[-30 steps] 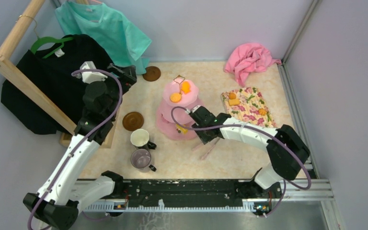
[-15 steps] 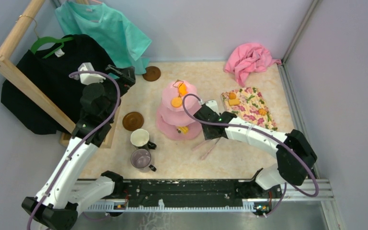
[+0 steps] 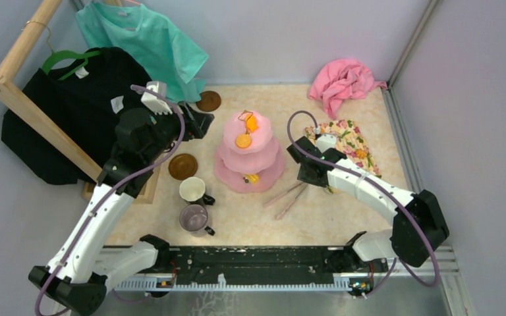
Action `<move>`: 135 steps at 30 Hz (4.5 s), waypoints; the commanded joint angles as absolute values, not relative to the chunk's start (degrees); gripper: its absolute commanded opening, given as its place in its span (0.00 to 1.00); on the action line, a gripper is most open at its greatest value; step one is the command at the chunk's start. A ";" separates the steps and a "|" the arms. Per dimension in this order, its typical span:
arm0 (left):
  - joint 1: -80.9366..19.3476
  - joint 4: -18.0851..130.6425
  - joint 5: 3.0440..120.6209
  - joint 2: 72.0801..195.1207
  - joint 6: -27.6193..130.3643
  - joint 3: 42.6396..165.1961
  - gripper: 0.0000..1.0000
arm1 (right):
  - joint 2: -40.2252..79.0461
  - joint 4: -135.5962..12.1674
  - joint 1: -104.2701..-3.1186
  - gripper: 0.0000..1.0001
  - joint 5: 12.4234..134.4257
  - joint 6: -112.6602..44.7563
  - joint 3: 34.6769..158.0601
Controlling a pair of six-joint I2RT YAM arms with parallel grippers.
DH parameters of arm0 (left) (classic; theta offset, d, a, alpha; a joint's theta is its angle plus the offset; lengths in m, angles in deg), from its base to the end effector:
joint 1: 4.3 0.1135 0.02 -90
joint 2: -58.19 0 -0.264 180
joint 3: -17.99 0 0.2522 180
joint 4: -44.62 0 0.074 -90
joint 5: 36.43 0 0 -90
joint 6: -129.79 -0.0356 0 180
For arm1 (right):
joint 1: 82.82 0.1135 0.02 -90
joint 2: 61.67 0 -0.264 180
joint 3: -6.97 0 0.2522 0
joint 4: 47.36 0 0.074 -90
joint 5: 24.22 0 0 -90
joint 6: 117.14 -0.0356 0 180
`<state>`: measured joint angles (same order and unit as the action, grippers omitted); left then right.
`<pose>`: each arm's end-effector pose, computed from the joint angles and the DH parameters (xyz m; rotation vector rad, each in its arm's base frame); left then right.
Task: Serve the afternoon tea
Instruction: Adjust the clamp at the center of the board, then pick up the clamp from the center of the board.
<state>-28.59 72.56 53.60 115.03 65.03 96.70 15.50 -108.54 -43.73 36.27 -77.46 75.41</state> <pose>0.1993 -0.0900 0.4169 -0.0138 1.7187 -0.6479 0.2025 0.1420 0.2340 0.3653 2.5086 -0.1585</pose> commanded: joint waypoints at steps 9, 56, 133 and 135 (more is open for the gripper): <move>-31.92 90.49 68.25 103.42 53.73 97.91 0.77 | 15.54 -106.45 -46.36 0.46 34.27 -79.63 81.75; -78.48 60.84 36.10 151.07 55.08 88.44 0.75 | 10.02 -99.84 -69.72 0.45 41.75 -72.64 89.03; -78.56 77.70 47.24 150.78 12.59 86.80 0.01 | 6.72 -96.30 -69.73 0.44 41.78 -61.55 87.93; -78.57 78.40 48.11 151.29 11.18 87.45 0.01 | 6.62 -96.12 -69.75 0.44 41.94 -61.15 87.82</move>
